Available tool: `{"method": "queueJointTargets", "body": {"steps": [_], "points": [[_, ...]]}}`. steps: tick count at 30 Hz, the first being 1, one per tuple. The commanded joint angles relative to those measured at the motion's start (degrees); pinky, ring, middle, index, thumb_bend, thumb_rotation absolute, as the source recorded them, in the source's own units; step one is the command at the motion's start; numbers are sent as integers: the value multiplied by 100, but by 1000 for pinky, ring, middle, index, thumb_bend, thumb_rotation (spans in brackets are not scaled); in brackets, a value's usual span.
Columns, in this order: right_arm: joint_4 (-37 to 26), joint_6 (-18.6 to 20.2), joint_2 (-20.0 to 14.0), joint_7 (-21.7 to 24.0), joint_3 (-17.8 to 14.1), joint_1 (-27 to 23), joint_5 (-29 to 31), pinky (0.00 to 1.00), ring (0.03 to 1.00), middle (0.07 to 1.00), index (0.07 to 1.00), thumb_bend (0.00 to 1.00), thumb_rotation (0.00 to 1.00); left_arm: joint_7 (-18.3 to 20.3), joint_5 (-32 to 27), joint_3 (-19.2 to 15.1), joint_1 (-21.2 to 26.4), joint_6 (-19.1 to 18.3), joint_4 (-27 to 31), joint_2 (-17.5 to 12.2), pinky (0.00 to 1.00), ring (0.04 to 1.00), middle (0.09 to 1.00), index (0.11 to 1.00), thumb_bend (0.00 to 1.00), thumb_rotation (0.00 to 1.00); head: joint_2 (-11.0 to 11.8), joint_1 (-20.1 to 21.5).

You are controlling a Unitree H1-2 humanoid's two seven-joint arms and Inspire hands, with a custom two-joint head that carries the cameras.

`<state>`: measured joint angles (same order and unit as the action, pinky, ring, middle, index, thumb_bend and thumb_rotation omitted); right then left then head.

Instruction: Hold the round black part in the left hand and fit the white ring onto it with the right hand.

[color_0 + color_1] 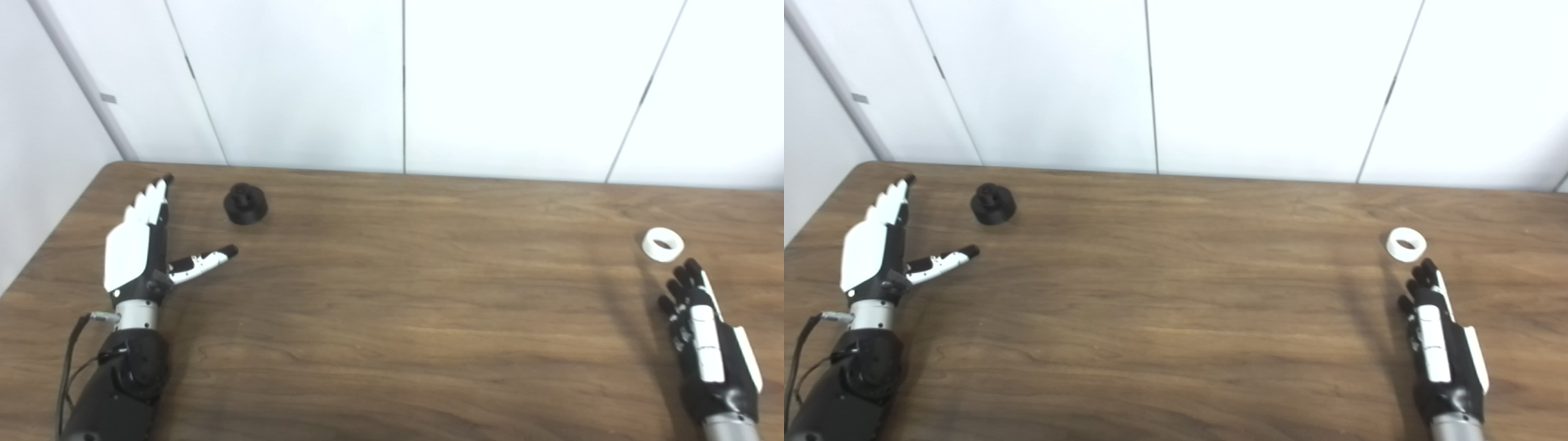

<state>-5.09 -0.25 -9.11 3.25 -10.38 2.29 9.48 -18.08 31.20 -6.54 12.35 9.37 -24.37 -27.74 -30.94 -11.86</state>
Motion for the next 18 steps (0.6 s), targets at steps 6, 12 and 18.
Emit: {"method": "queueJointTargets", "body": {"steps": [6,12,18], "points": [[-229,38,-70,8,-48,-58,76,1000,1000,1000,1000,259,925,927,-413,101,585,-309,-49,-682,1000,1000,1000,955,1000,487,29,-242],[-387,220,-64,-7,-17,-52,33,1000,1000,1000,1000,288,904,1313,-612,195,850,-292,-336,-956,1000,1000,1000,899,1000,451,108,-371],[-535,371,-61,-41,-32,-45,3,1000,1000,1000,1000,261,930,1455,-559,423,1079,-365,-652,-1083,1000,1000,1000,881,1000,431,112,-479]]}}
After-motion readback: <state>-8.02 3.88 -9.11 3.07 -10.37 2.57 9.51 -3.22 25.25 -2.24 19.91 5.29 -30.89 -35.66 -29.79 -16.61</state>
